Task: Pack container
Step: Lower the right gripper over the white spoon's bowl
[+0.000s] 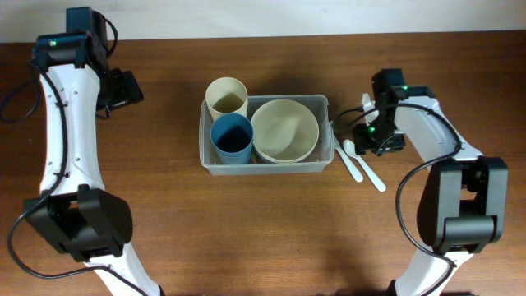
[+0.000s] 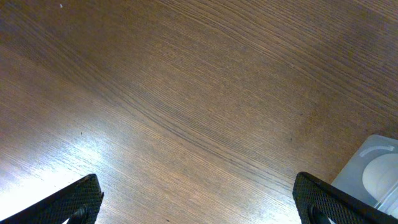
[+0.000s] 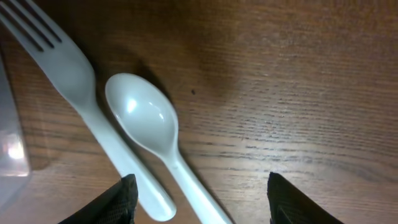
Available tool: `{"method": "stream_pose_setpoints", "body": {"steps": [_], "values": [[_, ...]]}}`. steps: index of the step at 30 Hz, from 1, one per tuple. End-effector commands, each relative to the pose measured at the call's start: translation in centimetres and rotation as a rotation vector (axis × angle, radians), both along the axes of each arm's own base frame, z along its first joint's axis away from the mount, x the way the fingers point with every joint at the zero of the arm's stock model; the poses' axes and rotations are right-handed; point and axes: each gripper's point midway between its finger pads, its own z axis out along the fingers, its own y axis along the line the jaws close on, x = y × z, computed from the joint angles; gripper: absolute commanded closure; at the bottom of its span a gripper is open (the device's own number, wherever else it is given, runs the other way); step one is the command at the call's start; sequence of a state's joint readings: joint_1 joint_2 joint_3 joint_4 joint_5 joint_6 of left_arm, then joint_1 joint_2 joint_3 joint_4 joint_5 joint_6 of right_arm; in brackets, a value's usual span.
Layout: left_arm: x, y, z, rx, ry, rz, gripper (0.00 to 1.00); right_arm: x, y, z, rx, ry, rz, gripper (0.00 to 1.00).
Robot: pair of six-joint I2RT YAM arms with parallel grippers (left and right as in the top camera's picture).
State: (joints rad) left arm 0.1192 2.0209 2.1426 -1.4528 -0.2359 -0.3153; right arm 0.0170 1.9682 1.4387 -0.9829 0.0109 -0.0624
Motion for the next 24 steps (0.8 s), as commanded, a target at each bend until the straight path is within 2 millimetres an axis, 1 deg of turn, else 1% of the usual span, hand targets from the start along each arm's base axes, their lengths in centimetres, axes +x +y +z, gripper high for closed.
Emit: {"method": "stream_pose_setpoints", "body": {"steps": [1,13,20,24], "values": [[0.1,0.1,-0.4,-0.007,0.005,0.016,0.00,-0.4,-1.2,-0.7,-0.074,0.009,0.006,0.39],[0.1,0.1,-0.4,-0.007,0.005,0.016,0.00,-1.3,-1.1,-1.7,-0.069,0.034,0.007,0.38],[0.1,0.1,-0.4,-0.007,0.005,0.016,0.00,-2.6,-1.1,-2.9,-0.069,0.066,0.001,0.38],[0.1,0.1,-0.4,-0.007,0.005,0.016,0.00,-2.9,-0.7,-3.2,-0.047,0.074,0.002,0.38]]}}
